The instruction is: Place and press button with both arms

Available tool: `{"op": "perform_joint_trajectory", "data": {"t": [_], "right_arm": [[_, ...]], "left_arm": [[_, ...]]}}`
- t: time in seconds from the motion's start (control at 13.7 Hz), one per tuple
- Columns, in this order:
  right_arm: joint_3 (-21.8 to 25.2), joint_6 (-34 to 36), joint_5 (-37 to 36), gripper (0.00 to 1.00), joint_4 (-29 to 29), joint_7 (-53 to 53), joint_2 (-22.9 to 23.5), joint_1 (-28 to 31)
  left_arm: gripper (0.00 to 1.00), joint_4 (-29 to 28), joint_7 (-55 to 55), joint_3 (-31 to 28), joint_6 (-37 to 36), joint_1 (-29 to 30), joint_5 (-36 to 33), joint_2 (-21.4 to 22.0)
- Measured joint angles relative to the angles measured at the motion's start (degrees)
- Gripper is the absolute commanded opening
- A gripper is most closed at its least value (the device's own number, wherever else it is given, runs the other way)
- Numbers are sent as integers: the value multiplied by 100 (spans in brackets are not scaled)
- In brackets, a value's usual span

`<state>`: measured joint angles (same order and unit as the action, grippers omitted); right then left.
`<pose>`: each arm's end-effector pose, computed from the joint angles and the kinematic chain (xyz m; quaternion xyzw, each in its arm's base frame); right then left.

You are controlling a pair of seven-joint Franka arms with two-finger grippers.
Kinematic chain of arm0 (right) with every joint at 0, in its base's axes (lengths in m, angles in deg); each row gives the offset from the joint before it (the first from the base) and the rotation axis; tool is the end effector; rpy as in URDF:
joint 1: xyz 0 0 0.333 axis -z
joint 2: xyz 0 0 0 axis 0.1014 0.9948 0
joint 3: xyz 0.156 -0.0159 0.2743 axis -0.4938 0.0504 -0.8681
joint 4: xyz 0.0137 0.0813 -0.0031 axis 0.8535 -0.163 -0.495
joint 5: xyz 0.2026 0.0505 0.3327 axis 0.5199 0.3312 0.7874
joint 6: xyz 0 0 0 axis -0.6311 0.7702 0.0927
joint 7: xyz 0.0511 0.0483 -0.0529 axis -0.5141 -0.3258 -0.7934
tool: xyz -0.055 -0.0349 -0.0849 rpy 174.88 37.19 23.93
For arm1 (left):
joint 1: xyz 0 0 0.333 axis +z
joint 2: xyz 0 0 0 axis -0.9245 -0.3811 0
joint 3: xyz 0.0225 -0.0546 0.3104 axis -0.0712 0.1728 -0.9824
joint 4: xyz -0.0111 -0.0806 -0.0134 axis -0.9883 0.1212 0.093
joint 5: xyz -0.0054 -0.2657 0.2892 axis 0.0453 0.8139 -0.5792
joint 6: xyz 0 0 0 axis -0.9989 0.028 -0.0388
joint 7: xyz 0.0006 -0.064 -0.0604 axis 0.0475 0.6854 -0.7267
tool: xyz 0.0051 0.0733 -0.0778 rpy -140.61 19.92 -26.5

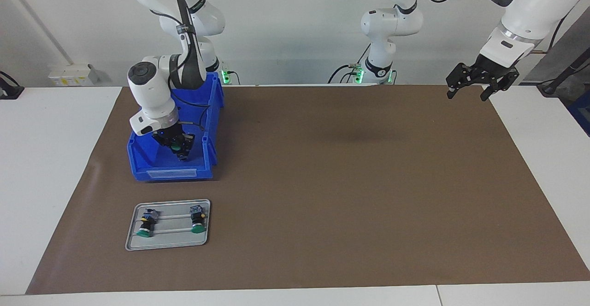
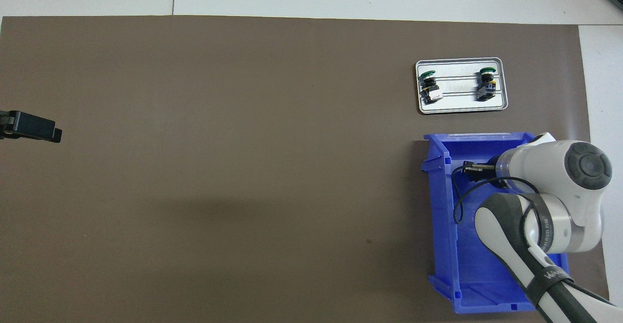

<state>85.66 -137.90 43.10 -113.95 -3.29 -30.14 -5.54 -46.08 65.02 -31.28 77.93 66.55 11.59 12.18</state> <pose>0.4984 -0.0025 0.3266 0.9949 -0.0978 0.0215 0.0076 0.5453 -0.0004 0.6273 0.9976 -0.0664 -0.0035 0.0207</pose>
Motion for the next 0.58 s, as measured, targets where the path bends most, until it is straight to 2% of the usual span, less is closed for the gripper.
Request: {"op": "perform_joint_trajectory", "data": {"t": [0.29,0.58], "right_arm": [[-2,129,1,99,197,0,-135,0],[-6,2038,2,99,1625,0,-480,0]], "left_arm": [[100,0,0,0,0,0,0,0],[100,0,0,0,0,0,0,0]]}}
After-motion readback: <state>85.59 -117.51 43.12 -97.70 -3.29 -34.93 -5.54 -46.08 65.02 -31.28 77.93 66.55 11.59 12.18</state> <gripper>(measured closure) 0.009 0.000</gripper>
